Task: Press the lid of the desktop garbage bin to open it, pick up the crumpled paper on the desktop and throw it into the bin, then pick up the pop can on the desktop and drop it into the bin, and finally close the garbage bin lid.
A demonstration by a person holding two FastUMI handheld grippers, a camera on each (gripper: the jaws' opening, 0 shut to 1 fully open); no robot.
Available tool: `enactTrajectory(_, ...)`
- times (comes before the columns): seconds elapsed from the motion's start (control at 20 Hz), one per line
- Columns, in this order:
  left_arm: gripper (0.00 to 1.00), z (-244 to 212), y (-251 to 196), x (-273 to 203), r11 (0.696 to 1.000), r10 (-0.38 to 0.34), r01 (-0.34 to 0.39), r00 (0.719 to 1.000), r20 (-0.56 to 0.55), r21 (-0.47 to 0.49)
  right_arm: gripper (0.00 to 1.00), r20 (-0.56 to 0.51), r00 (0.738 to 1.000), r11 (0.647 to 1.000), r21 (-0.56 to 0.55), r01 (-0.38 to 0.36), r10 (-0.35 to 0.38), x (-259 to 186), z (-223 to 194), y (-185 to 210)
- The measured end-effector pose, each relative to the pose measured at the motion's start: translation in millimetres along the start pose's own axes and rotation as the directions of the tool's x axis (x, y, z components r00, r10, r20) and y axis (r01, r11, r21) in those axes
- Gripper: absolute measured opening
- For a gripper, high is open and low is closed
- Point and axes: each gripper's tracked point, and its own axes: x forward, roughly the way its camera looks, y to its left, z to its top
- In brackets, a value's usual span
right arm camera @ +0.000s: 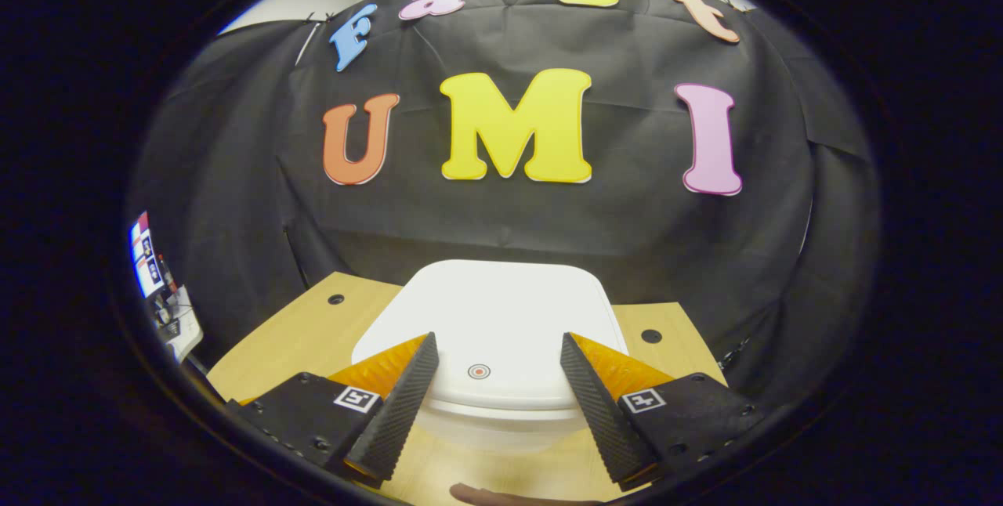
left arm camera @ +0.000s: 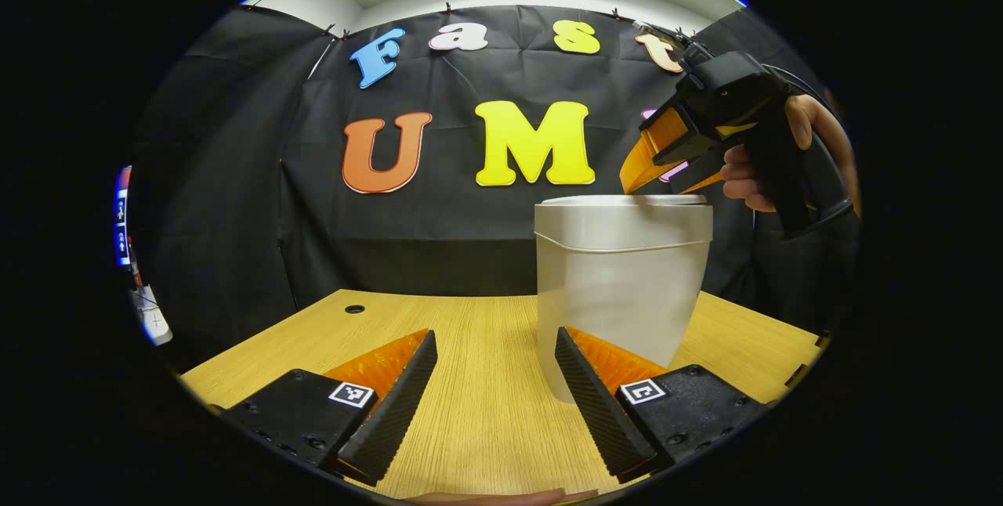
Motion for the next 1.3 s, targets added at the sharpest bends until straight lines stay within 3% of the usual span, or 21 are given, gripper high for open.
enactTrajectory(0.2,0.98,0.8,-5.4,-1.0,1.000,-0.007,0.007,1.000,0.006,0.010,0.97,-0.009,1.000,1.000,0.017,0.020,-0.020,-1.8,-1.5,-0.4)
enactTrajectory(0.4,0.98,-2.3,-5.9,0.8,1.000,-0.007,0.007,1.000,-0.005,-0.003,1.00,-0.038,0.999,0.999,0.036,-0.003,0.005,0.2,-8.6,-0.7)
enactTrajectory(0.5,0.98,-3.3,-5.9,0.4,1.000,-0.004,0.004,1.000,-0.011,-0.009,0.96,-0.048,0.999,0.999,0.044,-0.006,0.009,1.9,-11.7,-2.4)
enactTrajectory(0.8,0.98,4.3,-9.8,-3.9,1.000,-0.005,0.005,1.000,0.015,0.005,0.98,0.131,0.991,0.998,0.064,-0.001,-0.007,-0.8,-5.6,-1.3)
enactTrajectory(1.05,0.98,6.9,-9.2,-5.0,1.000,0.004,-0.004,1.000,0.026,0.000,0.97,0.355,0.935,1.000,-0.020,0.013,-0.005,-22.6,-11.2,-12.4)
enactTrajectory(1.3,0.98,14.3,-10.1,-10.6,1.000,0.007,-0.007,0.999,0.044,0.008,0.95,0.445,0.895,0.999,-0.004,0.034,-0.029,-81.5,-49.3,-31.6)
